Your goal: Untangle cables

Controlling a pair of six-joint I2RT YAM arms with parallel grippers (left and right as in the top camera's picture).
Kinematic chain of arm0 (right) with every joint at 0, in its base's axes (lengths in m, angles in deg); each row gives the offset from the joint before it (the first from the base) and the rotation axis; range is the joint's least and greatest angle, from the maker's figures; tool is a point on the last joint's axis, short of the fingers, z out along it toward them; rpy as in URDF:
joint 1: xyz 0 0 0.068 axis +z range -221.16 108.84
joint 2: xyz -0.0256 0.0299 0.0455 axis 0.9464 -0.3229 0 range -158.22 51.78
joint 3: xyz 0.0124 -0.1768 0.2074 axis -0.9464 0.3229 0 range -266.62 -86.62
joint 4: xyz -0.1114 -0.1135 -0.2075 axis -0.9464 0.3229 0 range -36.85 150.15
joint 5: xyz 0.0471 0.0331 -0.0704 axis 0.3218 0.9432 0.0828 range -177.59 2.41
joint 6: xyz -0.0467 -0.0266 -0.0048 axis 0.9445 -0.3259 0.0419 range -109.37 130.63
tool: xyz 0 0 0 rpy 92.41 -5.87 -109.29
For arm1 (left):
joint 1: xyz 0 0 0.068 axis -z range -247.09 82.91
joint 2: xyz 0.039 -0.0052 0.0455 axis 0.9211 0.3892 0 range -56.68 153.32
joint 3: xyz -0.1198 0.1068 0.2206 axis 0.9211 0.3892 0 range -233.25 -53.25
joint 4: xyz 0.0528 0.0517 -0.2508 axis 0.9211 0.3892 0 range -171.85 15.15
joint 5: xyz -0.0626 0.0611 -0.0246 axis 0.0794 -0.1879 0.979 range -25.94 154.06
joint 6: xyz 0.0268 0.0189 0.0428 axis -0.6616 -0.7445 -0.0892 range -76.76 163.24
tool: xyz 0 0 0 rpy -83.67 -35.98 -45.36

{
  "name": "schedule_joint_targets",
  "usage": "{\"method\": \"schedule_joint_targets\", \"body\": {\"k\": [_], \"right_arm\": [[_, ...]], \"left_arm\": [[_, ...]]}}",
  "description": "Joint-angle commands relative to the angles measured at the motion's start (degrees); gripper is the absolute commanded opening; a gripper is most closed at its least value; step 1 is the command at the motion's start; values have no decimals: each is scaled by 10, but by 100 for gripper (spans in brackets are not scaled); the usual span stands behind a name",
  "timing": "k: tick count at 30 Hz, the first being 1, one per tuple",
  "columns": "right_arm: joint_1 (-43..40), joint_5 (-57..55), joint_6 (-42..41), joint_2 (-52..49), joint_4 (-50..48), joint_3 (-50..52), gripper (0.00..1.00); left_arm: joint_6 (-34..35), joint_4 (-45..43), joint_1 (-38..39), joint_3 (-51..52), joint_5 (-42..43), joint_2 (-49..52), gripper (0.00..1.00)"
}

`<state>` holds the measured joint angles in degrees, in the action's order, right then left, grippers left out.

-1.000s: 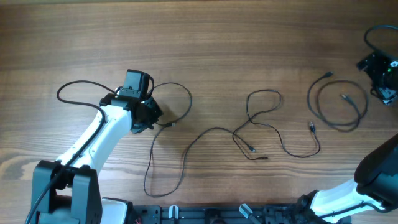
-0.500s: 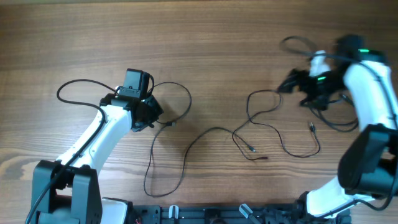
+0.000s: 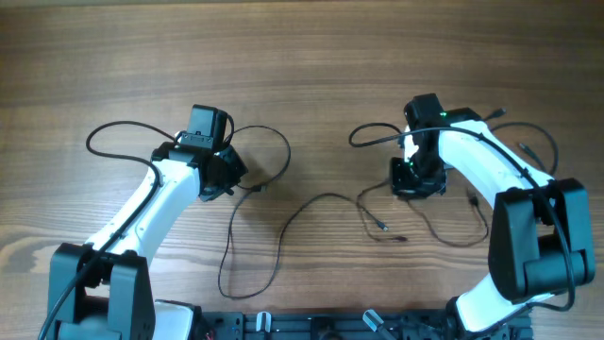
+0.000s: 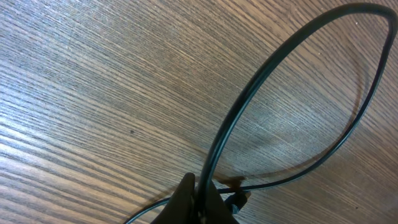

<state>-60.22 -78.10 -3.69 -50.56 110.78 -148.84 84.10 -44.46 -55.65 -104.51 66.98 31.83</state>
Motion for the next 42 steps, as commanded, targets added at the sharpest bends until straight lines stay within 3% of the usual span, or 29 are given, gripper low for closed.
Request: {"method": "schedule_joint_targets", "body": {"k": [1,7,9,15,18,22,25,28,30,33,35,36,37,38,42], "right_arm": [[0,-10,-2,10,50,-79,4],[-64,-12,24,89,114,-376,4],[-108,-71,23,113,98,-458,4],[-216,-228,12,146,54,-483,11],[-264,-315,-89,129,83,-477,13],[-324,-317,-118,72,103,-477,11],[-328,-250,-115,53,119,-477,19],[-323,12,-12,30,141,-475,22],[-297,170,123,14,183,-466,31],[-221,175,174,9,220,-420,35],[-178,173,174,9,221,-391,36],[-153,173,173,9,221,-373,37],[-136,173,171,9,218,-358,37],[-116,173,168,9,218,-341,37],[-37,171,143,9,213,-280,39]], "left_arm": [[1,5,1,-1,1,3,5],[1,11,1,-1,1,3,5],[1,12,1,-1,1,3,5],[1,12,1,-1,1,3,5],[1,12,1,-1,1,3,5],[1,12,1,-1,1,3,5],[1,10,1,-1,1,3,5],[1,-6,1,-1,24,3,4],[-26,-68,4,-1,127,3,4],[-134,-185,53,-1,330,3,4],[-193,-196,101,-1,361,3,5],[-232,-190,131,-1,360,3,14],[-263,-178,156,-1,349,3,37],[-274,-165,176,-1,313,3,53],[-235,-91,175,-1,117,-13,58]]}}
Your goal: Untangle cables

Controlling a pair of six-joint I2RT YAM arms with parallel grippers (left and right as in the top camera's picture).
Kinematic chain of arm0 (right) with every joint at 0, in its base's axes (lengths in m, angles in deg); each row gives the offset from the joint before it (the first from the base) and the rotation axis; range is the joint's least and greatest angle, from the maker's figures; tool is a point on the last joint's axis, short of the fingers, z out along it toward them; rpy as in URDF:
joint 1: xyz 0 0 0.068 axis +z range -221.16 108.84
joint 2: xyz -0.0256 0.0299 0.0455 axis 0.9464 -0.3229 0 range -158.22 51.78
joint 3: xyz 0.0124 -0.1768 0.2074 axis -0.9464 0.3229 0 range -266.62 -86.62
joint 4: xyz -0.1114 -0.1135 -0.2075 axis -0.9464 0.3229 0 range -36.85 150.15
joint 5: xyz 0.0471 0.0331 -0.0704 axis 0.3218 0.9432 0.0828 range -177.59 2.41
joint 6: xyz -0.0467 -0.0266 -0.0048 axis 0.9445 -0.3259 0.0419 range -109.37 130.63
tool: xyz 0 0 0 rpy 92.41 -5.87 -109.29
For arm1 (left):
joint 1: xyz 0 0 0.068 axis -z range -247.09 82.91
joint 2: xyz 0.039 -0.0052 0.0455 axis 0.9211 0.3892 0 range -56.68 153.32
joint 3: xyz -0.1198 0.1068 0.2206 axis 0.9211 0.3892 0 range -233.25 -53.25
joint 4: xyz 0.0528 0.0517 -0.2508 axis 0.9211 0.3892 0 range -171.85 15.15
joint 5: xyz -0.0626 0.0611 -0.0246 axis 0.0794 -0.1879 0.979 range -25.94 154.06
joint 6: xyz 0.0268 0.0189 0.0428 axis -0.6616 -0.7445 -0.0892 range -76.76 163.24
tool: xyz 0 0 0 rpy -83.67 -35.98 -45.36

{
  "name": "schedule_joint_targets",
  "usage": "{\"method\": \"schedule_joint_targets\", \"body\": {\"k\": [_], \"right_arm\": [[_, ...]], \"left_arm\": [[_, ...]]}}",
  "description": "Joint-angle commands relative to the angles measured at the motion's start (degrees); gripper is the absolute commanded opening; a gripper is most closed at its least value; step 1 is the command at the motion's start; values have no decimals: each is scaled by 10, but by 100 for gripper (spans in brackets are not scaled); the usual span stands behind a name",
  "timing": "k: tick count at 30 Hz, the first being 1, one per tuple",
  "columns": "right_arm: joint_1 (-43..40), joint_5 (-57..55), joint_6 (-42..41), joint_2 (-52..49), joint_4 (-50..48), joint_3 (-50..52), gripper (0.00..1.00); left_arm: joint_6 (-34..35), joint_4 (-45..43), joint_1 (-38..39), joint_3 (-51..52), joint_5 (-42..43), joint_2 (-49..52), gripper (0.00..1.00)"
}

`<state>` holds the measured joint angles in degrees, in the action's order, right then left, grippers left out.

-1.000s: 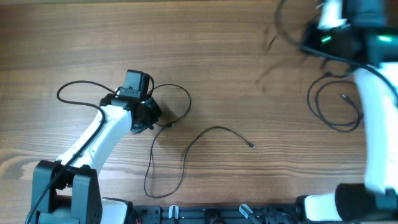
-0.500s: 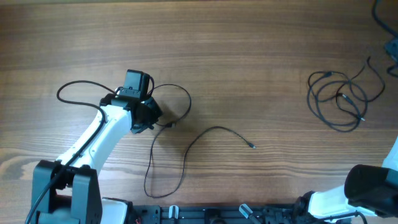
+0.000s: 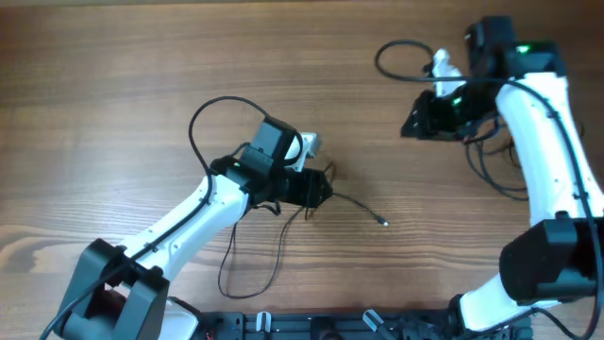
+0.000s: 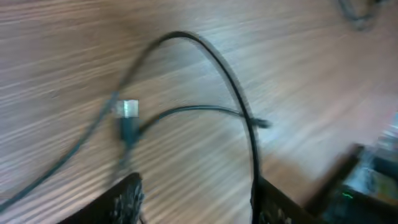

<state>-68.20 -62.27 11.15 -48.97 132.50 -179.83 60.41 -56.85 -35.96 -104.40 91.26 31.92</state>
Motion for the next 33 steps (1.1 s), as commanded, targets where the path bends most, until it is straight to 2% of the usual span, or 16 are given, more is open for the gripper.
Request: {"method": "schedule_joint_targets", "body": {"k": [1,2,7,11,13,17,18,22,24,25,26,29,33], "right_arm": [[70,10,-6,-7,-10,44,40],[94,8,-16,-7,-20,56,40],[243,-12,-171,-7,-126,106,43],[363,-107,-327,-9,-218,140,50],[408,-156,-401,-11,-255,154,59],[467,-204,-542,-11,-343,211,88],[475,-202,-567,-11,-362,226,92],[495,-200,-596,-11,-396,276,92],[499,-187,-596,-11,-420,296,89],[500,-179,-596,-11,-434,304,87],[503,-173,-596,-11,-455,316,80],[513,-172,-612,-11,-493,338,66],[525,-172,-639,-11,-511,357,61]], "left_arm": [[7,52,-41,-2,-143,-32,58],[15,69,-64,-2,-155,-55,58],[31,145,-221,-2,-164,-194,60],[59,195,-304,-2,-164,-203,62],[59,206,-315,-2,-164,-192,64],[58,212,-315,-2,-164,-176,64],[58,212,-315,-2,-164,-176,64],[58,212,-315,-2,-164,-176,66],[58,212,-315,-2,-164,-176,71],[58,214,-315,-2,-164,-176,71],[58,219,-315,-2,-164,-176,72],[58,222,-315,5,-164,-176,72],[58,211,-315,29,-168,-176,72]]}}
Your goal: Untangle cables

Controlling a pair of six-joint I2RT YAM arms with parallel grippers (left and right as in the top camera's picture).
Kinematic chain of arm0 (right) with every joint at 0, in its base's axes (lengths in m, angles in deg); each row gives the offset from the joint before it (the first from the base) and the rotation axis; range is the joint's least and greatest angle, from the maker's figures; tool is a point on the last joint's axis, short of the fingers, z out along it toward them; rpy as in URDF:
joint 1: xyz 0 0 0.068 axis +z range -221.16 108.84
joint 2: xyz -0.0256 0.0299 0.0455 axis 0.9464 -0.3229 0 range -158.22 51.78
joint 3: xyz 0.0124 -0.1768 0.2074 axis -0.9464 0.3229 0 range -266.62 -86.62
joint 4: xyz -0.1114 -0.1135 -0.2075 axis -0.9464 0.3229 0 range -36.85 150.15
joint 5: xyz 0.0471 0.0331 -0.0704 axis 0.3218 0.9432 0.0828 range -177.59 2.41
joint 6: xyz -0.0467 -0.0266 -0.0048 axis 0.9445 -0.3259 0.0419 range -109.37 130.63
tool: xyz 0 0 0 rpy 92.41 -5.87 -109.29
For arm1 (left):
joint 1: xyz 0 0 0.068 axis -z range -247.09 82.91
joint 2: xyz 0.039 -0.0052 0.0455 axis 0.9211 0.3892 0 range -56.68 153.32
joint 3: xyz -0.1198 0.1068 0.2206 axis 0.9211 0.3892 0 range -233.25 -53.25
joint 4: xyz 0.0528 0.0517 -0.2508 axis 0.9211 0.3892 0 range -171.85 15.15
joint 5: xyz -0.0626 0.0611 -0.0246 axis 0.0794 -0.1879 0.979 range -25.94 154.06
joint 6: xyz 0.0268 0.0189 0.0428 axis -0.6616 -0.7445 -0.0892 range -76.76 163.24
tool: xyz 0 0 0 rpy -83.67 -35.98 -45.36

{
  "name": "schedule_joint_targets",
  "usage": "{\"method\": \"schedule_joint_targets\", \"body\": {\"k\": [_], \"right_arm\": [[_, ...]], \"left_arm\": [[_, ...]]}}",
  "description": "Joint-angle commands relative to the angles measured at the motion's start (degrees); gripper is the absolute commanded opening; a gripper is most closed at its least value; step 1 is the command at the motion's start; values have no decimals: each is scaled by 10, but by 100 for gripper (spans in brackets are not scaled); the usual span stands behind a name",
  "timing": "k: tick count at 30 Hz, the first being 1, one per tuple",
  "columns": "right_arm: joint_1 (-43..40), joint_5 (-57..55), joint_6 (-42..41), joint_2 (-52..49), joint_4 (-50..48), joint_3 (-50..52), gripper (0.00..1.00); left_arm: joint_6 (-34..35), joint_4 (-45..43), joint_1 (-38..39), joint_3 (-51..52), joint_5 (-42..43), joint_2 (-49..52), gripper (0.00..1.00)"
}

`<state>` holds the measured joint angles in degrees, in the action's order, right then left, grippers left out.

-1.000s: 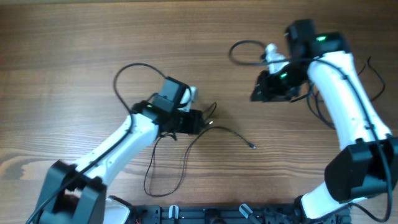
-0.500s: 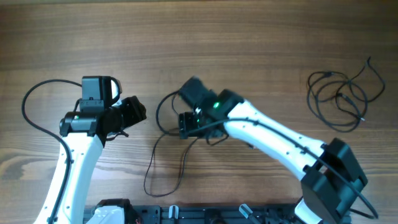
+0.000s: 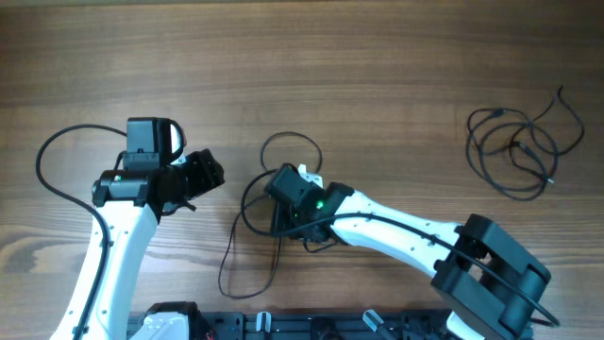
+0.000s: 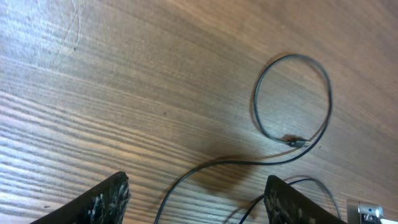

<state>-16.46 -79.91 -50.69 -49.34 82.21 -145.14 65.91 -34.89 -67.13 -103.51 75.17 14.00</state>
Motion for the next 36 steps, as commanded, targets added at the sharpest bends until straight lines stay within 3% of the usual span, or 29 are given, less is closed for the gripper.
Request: {"method": "schedule_joint_targets", "body": {"k": [1,12,19,21,24,28,33,36], "right_arm": [[12,4,-22,-7,-14,12,60],[55,-17,-64,-46,-55,13,55],[50,-63,-59,-50,-76,12,7],[29,-113,-10,-38,-74,4,4],[-63,-172,200,34,-39,-47,4],[-169,-42,461,91,-28,-139,4],[-194,-26,505,64,-18,-152,4],[-195,-92,505,9,-54,-152,5]], "left_arm": [[3,-13,-3,27,-8,4,72],[5,-28,-3,66,-31,4,71],[5,-28,-3,66,-31,4,71],[5,-28,-3,66,-31,4,72],[5,-27,-3,66,-31,4,72],[15,-28,-3,66,-31,4,72],[23,-27,-3,66,-30,4,72],[23,-25,-3,66,-30,4,72]]}}
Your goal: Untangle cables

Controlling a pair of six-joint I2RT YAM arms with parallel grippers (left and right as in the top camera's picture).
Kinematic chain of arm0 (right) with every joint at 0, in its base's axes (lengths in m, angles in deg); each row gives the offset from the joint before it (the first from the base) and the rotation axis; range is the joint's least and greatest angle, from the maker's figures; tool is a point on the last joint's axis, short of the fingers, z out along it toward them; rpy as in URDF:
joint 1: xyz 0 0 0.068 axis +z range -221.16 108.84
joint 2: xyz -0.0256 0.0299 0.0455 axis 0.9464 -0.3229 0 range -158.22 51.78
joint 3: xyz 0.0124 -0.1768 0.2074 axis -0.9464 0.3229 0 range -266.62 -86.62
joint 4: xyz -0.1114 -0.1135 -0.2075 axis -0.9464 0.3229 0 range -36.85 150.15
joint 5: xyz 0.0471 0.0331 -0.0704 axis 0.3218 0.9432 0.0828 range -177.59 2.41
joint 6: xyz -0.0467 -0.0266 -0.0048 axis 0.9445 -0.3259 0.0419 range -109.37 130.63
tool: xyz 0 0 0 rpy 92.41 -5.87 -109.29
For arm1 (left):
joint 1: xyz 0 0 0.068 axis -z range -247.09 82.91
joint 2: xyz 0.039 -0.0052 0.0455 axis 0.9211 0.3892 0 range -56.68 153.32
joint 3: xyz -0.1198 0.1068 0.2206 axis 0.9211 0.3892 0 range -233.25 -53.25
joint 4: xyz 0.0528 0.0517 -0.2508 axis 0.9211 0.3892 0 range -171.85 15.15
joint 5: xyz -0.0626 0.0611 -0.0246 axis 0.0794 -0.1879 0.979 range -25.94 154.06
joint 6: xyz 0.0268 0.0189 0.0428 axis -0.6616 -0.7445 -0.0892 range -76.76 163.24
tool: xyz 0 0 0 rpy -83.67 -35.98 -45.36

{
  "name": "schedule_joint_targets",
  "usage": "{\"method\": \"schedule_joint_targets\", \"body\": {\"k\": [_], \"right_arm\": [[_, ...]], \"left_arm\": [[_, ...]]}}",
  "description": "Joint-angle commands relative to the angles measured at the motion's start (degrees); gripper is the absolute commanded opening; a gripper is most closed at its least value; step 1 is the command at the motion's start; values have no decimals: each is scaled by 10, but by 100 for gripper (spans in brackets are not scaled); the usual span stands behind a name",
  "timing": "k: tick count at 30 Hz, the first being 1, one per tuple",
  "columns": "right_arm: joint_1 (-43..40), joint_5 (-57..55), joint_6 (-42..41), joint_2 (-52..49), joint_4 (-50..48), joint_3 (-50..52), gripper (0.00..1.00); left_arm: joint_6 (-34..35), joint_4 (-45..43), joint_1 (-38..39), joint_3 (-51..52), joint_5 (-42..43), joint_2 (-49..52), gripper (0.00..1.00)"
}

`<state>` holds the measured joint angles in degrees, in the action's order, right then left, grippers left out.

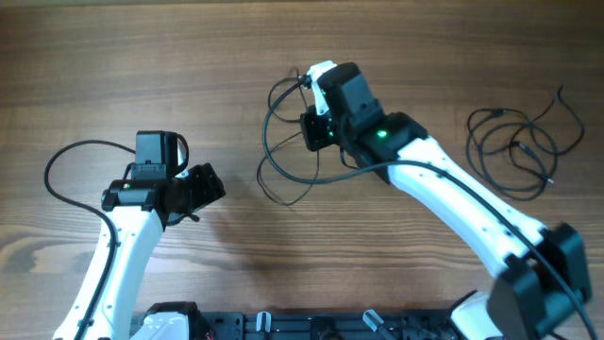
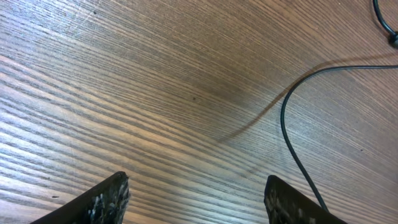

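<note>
A black cable (image 1: 283, 200) hangs in loose loops from my right gripper (image 1: 310, 130), which is shut on it above the middle back of the table. A second black cable (image 1: 514, 151) lies coiled on its own at the far right. At the left of the table my left gripper (image 1: 209, 184) is open and holds nothing. In the left wrist view its jaws (image 2: 196, 196) stand wide apart over bare wood, and a curve of the black cable (image 2: 283, 121) runs past the right finger (image 2: 298, 202).
The wooden table (image 1: 113, 57) fills the view. A thin black loop (image 1: 57, 170) belonging to the left arm arches out at the far left. The arm bases and a dark rail (image 1: 311, 326) line the front edge.
My right gripper was low at the table's middle front on the black cable; now it is farther back with the cable's loops hanging from it. The left gripper stayed open at the left.
First both grippers gripped a tangle spread across the middle. Then the right arm was at the back right with one cable while the left was at the middle, open. Later that cable lay coiled at the right, the left had withdrawn, and the right took the remaining cable.
</note>
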<state>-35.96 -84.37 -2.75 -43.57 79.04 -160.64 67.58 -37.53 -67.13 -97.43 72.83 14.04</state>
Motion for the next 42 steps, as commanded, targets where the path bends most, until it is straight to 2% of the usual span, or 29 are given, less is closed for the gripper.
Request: {"method": "schedule_joint_targets", "body": {"k": [1,3,6,7,8,9,11,12,13,14,24,26,30,33,35,37,39,42], "right_arm": [[0,-77,27,-67,-39,3,5],[0,-117,29,-104,-91,3,5],[0,-116,27,-142,-158,3,5],[0,-116,27,-151,-170,3,8],[0,-116,27,-156,-177,3,13],[0,-116,27,-165,-194,3,28],[0,-116,27,-179,-222,3,47],[0,-116,20,-187,-234,3,52],[0,-116,9,-196,-244,3,61],[0,-117,2,-204,-255,3,66],[-5,-114,5,-209,-234,3,65],[-5,-61,-4,-212,-217,3,64],[-5,-50,-96,-228,-194,4,60],[-5,-104,-150,-229,-141,4,57],[-6,-94,-119,-227,-98,1,55],[-6,-10,52,-217,-32,-15,60],[-6,46,166,-194,58,-30,66],[-6,90,205,-143,129,-33,74]], "left_arm": [[6,1,-3,5,-7,3,72],[6,1,-3,5,-7,3,72],[6,1,-3,5,-7,3,72],[6,1,-3,5,-7,3,72],[6,1,-3,5,-7,3,72],[6,1,-3,5,-5,3,72],[6,1,-2,7,-5,3,72],[6,1,-2,9,-5,3,72],[9,1,-2,9,-5,3,72],[15,1,-2,9,-5,3,72],[19,-3,-2,9,-5,3,72],[19,-4,-2,9,-5,3,72],[19,-3,-2,9,-5,3,72],[19,-3,-2,9,-5,3,72],[19,-4,-2,9,-5,3,73],[19,-4,-2,9,-5,3,73],[19,-4,-2,9,-5,3,73],[18,-3,-2,9,-14,3,73]]}}
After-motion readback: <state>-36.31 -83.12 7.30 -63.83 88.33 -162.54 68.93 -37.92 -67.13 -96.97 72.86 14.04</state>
